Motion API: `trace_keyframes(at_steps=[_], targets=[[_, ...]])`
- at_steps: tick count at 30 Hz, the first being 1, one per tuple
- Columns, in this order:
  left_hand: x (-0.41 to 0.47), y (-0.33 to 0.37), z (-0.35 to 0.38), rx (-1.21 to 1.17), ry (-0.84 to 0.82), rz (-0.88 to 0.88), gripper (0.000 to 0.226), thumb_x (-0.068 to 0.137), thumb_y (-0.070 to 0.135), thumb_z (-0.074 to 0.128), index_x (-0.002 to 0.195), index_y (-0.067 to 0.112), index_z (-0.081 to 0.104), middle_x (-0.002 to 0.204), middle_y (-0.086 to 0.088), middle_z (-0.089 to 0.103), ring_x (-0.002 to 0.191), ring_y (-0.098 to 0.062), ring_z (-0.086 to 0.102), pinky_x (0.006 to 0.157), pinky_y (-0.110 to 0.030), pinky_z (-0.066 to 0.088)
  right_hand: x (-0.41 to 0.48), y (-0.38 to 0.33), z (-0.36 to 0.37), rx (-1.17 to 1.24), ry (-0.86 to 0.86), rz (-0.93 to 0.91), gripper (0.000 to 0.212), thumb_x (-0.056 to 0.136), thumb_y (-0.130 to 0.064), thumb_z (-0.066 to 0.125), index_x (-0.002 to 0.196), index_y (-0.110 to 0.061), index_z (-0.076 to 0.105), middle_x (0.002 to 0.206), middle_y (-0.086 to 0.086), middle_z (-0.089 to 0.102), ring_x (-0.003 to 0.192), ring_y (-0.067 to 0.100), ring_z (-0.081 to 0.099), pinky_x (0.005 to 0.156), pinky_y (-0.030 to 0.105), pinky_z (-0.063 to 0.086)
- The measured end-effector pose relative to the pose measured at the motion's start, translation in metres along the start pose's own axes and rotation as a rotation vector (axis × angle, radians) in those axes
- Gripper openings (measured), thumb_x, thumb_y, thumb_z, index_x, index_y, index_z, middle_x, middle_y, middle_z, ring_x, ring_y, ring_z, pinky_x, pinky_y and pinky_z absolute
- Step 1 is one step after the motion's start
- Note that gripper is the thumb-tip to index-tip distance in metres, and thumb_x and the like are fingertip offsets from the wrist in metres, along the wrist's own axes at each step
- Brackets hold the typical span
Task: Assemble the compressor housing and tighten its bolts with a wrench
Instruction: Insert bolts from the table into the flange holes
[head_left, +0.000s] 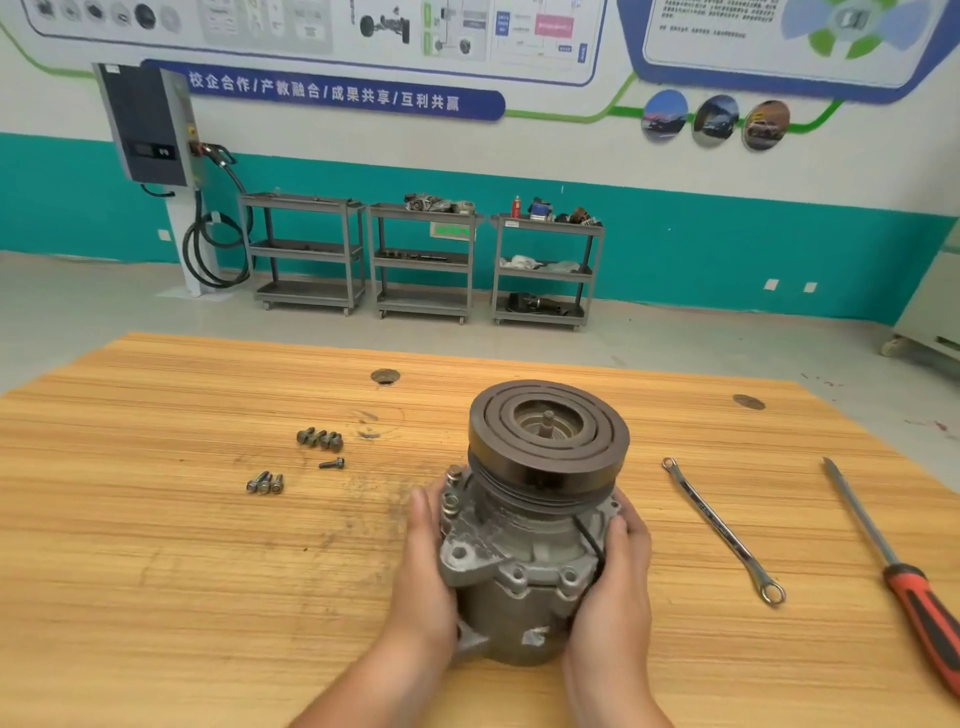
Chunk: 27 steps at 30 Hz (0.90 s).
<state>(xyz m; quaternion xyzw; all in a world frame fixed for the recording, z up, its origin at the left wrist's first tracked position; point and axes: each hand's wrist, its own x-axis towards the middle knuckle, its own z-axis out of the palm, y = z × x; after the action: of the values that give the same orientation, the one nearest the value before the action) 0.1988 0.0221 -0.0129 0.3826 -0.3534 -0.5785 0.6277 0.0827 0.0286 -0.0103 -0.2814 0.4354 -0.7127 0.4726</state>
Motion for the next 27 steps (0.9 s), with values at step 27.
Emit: trace_keyframes(at_steps=[27], targets=[[0.065,0.093,-0.194,1.201,0.399,0.22,0.028,0.084,0.003,0.066,0.101,0.025,0.063,0.112,-0.002,0.059,0.098,-0.02,0.054,0.086,-0.032,0.042,-0.104,0.024,0.074,-0.649,-0.434,-1.056,0.02,0.07,-0.033,0.058,0.084,-0.042,0.047,0.104,-0.026,0.043,0.1,-0.006,0.044,0.083,0.022,0.041]])
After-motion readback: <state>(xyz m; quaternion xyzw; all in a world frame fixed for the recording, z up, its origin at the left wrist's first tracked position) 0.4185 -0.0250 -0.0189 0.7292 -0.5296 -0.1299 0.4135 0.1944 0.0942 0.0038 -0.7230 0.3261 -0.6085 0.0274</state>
